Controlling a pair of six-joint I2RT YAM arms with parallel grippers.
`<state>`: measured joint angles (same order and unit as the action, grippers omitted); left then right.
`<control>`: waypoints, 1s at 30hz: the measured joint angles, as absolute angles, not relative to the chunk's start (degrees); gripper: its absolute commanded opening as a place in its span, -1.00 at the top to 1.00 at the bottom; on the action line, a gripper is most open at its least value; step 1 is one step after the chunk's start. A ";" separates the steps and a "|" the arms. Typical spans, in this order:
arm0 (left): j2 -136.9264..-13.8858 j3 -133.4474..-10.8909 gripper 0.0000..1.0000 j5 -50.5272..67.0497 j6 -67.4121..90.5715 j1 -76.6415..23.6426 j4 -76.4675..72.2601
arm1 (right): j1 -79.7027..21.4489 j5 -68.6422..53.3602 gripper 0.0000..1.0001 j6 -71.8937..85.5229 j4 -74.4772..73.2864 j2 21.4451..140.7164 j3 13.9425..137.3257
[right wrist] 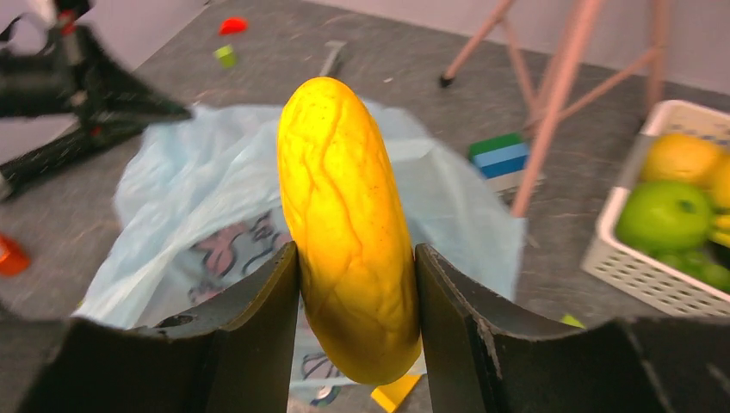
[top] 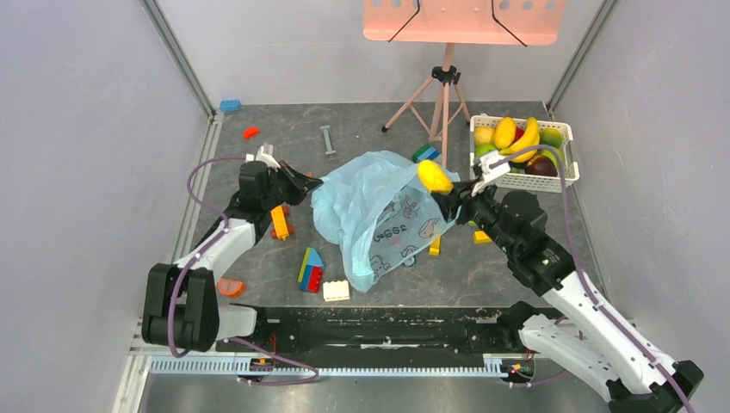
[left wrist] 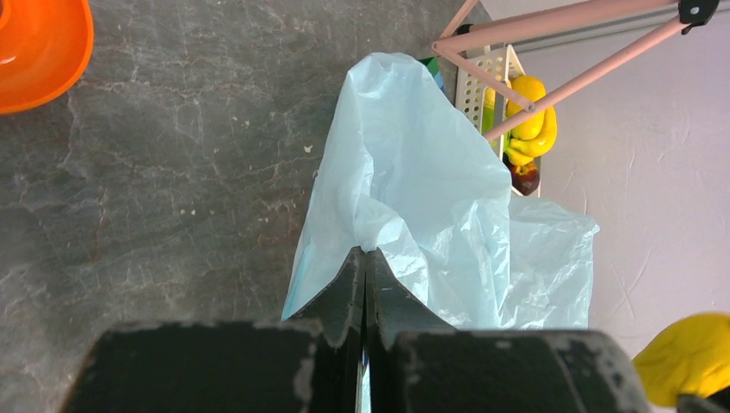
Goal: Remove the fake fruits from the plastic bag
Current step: Place the fake fruit in the bin.
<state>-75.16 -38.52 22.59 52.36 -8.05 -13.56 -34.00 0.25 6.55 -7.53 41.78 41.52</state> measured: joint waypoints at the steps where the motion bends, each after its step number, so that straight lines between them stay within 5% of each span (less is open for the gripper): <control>1: -74.06 -38.17 0.96 22.50 51.96 -8.05 -12.71 | -34.00 3.01 0.24 6.59 -8.73 42.28 43.38; 13: -66.61 -33.17 0.96 21.04 49.89 -8.05 -6.42 | -26.55 25.12 0.21 5.74 -16.80 55.00 57.69; 30: -63.53 -29.04 0.96 22.22 49.87 -8.05 -6.98 | 5.17 13.37 0.25 12.01 -8.99 80.09 59.77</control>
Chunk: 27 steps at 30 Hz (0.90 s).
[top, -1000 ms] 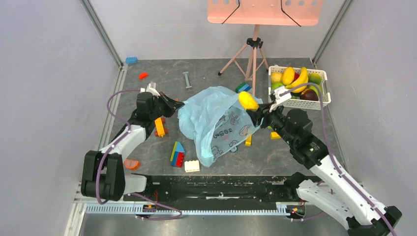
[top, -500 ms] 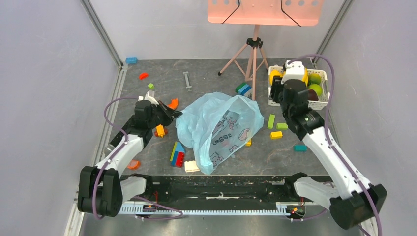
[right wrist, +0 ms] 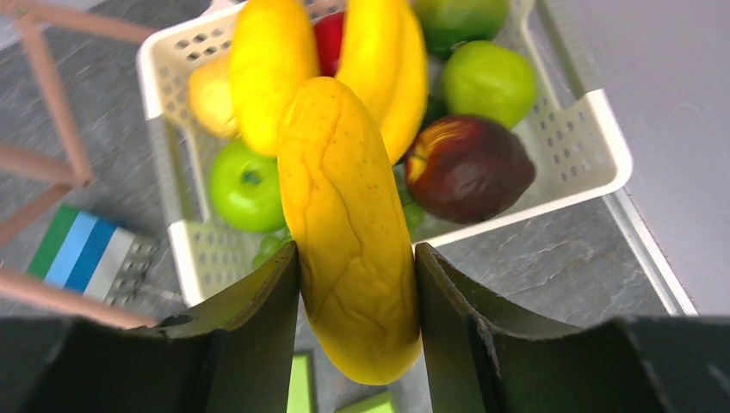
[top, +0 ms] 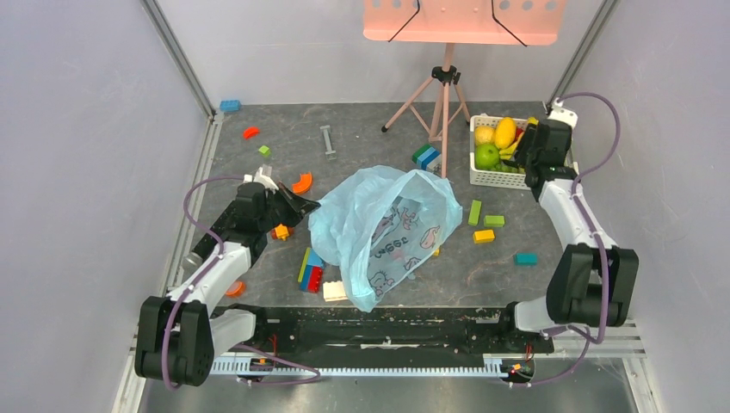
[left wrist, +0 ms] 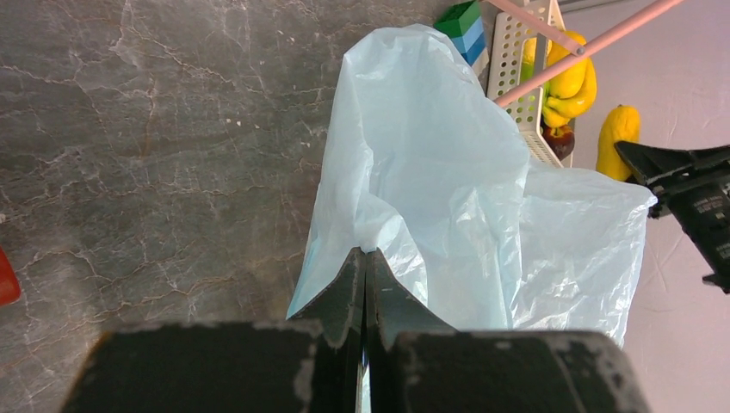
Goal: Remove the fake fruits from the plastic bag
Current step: Place the fake fruit in the bin.
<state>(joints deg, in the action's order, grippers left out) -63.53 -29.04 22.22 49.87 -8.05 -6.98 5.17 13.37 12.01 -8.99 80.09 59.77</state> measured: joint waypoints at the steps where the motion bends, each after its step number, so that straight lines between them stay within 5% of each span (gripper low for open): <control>1: -63.48 -28.91 0.95 22.57 49.87 -8.05 -7.29 | 6.66 13.21 0.25 12.53 -8.19 81.43 60.27; 17: -60.90 -27.66 0.93 24.18 49.98 -8.05 -9.58 | 17.54 12.93 0.16 23.97 -5.76 105.47 77.97; 27: -60.88 -27.46 0.84 24.29 50.00 -8.05 -9.96 | 17.52 12.97 -0.21 25.17 -8.80 115.66 90.63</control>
<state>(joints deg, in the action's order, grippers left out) -60.88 -27.46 24.29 50.00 -8.05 -9.96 17.52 12.97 25.17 -8.80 115.66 90.63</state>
